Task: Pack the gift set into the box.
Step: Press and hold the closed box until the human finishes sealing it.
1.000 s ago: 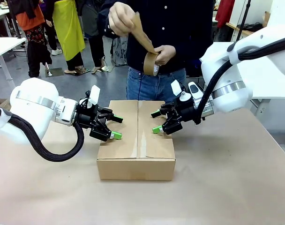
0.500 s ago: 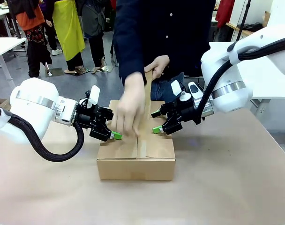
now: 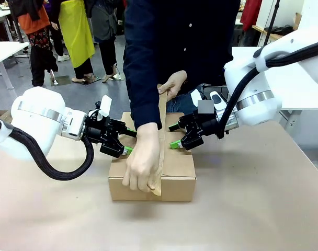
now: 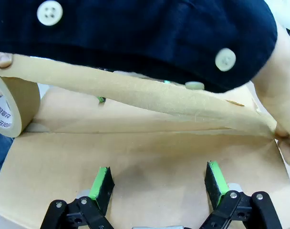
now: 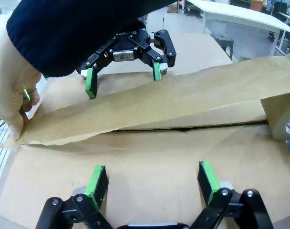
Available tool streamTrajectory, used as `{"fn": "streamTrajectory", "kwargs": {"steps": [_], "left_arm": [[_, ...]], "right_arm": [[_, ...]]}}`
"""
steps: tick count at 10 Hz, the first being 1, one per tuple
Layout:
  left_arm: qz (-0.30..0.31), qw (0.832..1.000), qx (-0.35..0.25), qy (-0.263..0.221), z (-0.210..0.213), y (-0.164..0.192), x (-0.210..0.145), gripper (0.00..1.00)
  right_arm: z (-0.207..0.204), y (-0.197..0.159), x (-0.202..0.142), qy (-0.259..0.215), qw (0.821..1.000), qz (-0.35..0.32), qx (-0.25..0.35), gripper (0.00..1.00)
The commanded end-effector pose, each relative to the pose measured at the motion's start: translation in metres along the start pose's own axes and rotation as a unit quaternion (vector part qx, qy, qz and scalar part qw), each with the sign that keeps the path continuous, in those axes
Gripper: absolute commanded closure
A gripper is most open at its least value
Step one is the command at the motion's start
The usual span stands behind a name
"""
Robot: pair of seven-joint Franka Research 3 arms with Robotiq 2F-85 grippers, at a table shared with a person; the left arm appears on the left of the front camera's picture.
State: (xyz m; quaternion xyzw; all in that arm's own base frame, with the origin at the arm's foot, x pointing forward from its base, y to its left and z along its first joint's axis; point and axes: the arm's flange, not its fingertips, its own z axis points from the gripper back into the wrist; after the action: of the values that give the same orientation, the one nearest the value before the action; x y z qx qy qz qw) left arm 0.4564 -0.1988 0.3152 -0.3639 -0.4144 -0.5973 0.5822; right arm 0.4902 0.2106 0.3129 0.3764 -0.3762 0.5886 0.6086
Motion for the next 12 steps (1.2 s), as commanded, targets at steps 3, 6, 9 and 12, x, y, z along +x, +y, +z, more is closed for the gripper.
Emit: {"fn": "streamTrajectory", "kwargs": {"steps": [3,6,9,12], "left_arm": [[-0.001,1.0,-0.003,-0.001,-0.0007,-0.001,-0.0028,0.0],[-0.001,1.0,-0.003,-0.001,-0.0007,-0.001,-0.0028,0.0],[-0.001,1.0,-0.003,-0.001,-0.0007,-0.001,-0.0028,0.0],[-0.001,1.0,-0.003,-0.001,-0.0007,-0.001,-0.0028,0.0]], "right_arm": [[-0.0007,0.0001,-0.0018,0.003,1.0,-0.001,-0.001,0.0],[-0.0007,0.0001,-0.0018,0.003,1.0,-0.001,-0.001,0.0],[-0.0007,0.0001,-0.0018,0.003,1.0,-0.001,-0.001,0.0],[-0.0007,0.0001,-0.0018,0.003,1.0,-0.001,-0.001,0.0]]}}
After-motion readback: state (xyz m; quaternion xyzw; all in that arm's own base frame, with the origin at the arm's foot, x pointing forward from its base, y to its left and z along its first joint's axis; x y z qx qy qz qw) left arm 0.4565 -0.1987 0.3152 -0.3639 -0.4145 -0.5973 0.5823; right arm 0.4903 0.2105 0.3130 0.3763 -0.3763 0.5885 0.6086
